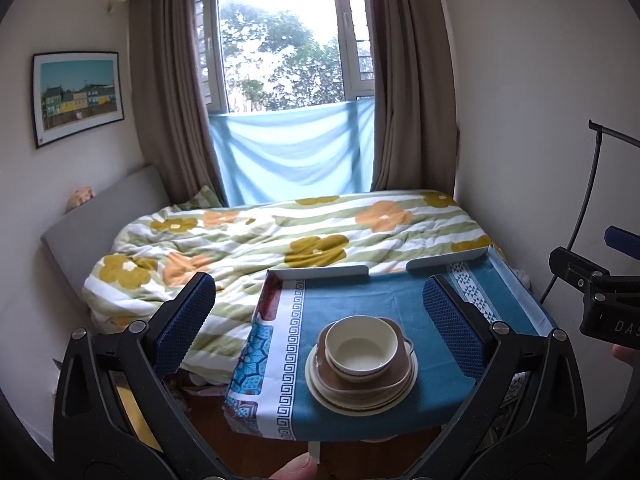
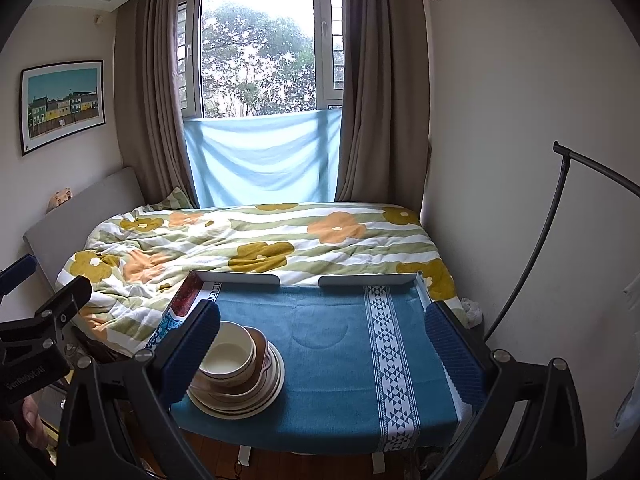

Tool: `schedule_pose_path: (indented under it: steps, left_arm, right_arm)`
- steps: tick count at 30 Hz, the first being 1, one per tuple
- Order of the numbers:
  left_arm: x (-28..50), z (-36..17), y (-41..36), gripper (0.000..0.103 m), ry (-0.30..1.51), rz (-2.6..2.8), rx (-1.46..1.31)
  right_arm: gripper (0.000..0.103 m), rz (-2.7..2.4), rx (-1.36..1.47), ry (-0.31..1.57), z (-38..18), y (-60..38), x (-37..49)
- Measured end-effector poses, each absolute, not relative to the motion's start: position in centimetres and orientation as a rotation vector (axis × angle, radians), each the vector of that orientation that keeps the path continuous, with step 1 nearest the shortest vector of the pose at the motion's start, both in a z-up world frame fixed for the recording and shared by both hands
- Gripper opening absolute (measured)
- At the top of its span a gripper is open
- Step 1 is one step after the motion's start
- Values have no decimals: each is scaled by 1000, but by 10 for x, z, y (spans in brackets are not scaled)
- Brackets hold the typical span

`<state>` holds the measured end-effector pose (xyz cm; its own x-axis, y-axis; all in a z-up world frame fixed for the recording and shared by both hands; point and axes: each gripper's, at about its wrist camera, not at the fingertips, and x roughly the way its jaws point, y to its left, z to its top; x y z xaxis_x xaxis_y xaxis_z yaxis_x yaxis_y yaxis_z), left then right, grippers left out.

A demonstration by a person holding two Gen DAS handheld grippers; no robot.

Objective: Organize plates and bowls

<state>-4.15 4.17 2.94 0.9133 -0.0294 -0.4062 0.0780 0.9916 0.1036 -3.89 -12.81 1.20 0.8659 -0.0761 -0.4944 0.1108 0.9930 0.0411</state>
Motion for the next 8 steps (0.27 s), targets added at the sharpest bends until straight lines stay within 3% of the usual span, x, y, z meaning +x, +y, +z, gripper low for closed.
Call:
schedule_pose_path:
  steps: [8]
  left_arm:
    - [-35, 28, 48, 103, 399, -49, 112]
  right_arm:
    - [102, -98, 69, 515, 12, -128, -38]
